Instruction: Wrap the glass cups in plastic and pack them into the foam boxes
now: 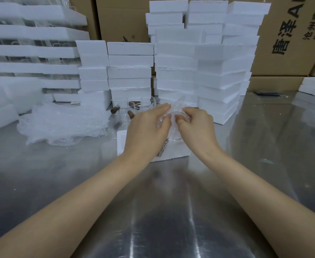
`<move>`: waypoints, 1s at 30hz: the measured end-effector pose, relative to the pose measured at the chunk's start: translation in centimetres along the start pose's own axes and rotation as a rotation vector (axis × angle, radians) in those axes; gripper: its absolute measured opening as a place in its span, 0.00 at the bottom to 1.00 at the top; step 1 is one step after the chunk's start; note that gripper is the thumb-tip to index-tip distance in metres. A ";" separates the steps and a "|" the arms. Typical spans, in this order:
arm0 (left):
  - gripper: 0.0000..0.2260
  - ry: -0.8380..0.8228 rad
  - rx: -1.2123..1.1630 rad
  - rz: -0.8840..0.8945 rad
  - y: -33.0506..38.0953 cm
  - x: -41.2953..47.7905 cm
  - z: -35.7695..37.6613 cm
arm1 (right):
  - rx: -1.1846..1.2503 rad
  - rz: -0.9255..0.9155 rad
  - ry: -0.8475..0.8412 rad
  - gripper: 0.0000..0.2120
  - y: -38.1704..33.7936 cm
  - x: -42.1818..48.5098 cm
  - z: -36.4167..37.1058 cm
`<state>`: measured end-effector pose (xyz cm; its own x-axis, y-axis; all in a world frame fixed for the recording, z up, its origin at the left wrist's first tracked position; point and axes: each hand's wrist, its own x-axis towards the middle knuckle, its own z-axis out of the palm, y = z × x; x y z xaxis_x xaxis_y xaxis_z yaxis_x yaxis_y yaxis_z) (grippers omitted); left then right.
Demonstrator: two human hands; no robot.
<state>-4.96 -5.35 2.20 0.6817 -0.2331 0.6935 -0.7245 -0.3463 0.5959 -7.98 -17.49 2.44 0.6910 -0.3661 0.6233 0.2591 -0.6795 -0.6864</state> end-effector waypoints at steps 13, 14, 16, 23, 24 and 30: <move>0.18 -0.156 -0.183 -0.259 -0.1 0.3 -0.1 | 0.200 -0.048 0.079 0.09 -0.2 -0.1 0.4; 0.18 -0.158 -0.187 -0.274 -0.1 0.3 -0.1 | 0.218 -0.046 0.108 0.11 -0.1 -0.1 0.3; 0.18 -0.157 -0.170 -0.259 0.1 0.2 -0.1 | 0.206 -0.061 0.136 0.10 -0.2 0.0 0.1; 0.16 -0.143 -0.129 -0.186 0.3 0.0 0.0 | 0.218 -0.071 0.173 0.09 -0.2 0.2 -0.1; 0.16 -0.147 -0.111 -0.164 0.2 0.0 0.0 | 0.216 -0.064 0.176 0.09 -0.1 0.2 -0.2; 0.16 -0.157 -0.017 -0.096 -0.3 -0.1 0.0 | 0.182 -0.017 0.186 0.17 0.3 0.6 -0.1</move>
<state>-4.87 -5.26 1.94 0.7542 -0.3389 0.5624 -0.6562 -0.3587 0.6639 -7.63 -17.95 2.66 0.5539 -0.4773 0.6822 0.3987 -0.5672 -0.7206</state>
